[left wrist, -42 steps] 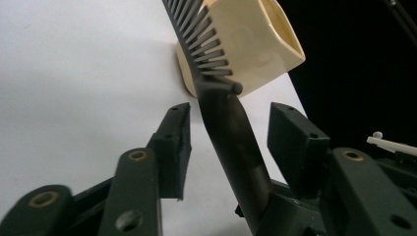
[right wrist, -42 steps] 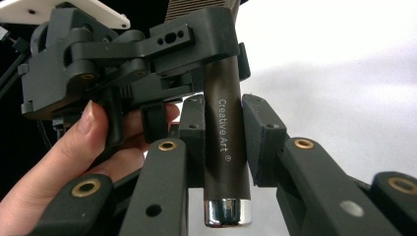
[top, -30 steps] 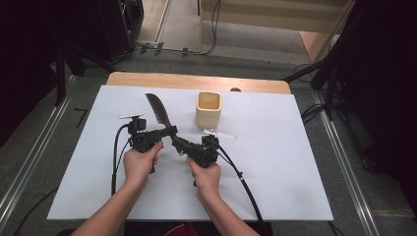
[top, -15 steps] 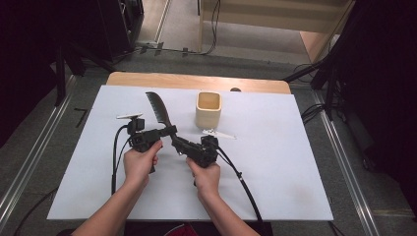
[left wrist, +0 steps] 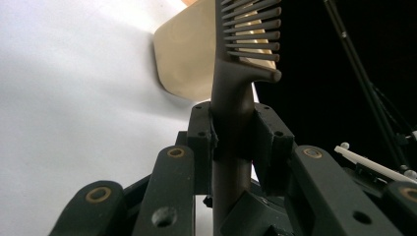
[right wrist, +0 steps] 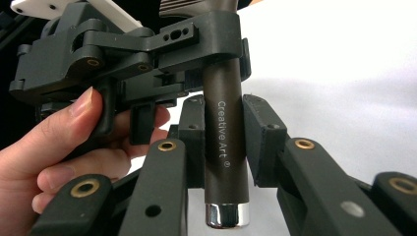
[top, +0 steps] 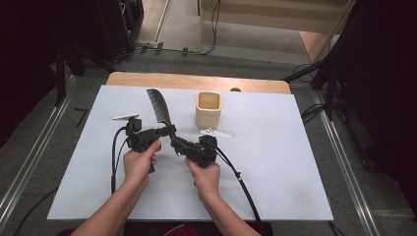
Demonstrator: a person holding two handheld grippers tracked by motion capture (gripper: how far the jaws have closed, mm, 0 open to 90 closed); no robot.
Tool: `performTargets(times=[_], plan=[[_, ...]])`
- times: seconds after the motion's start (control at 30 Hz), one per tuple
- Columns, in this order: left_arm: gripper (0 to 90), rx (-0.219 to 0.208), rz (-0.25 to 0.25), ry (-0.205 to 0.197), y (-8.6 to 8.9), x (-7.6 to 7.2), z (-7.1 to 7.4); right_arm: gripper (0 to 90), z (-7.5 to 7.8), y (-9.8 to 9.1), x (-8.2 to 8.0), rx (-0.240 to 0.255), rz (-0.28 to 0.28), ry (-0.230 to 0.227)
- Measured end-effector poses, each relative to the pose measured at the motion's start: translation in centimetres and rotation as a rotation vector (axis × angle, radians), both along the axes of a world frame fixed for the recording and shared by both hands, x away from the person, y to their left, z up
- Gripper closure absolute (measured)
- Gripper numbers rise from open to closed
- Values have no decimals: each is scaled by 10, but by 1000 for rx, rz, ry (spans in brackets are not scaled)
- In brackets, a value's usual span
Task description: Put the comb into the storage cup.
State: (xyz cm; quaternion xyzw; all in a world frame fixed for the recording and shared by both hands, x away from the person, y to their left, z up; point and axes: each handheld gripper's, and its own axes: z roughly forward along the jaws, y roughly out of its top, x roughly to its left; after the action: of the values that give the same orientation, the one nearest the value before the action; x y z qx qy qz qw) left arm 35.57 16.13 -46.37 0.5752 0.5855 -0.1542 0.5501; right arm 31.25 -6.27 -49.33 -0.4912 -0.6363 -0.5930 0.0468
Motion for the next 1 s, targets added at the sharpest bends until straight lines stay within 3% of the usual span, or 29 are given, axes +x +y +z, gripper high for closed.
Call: performTargets(times=[0.27, 0.53, 0.77, 1.0], plan=[[736, 15, 13, -19, 3, 0, 3, 596, 3, 1, 0, -32, 15, -11], [736, 49, 19, -45, 7, 2, 6, 423, 8, 1, -1, -112, 96, 7], [736, 124, 6, -106, 5, 2, 13, 405, 12, -6, 1, -162, 206, 48], [736, 160, 4, -135, 5, 2, 16, 414, 18, -16, -3, -235, 288, 38]])
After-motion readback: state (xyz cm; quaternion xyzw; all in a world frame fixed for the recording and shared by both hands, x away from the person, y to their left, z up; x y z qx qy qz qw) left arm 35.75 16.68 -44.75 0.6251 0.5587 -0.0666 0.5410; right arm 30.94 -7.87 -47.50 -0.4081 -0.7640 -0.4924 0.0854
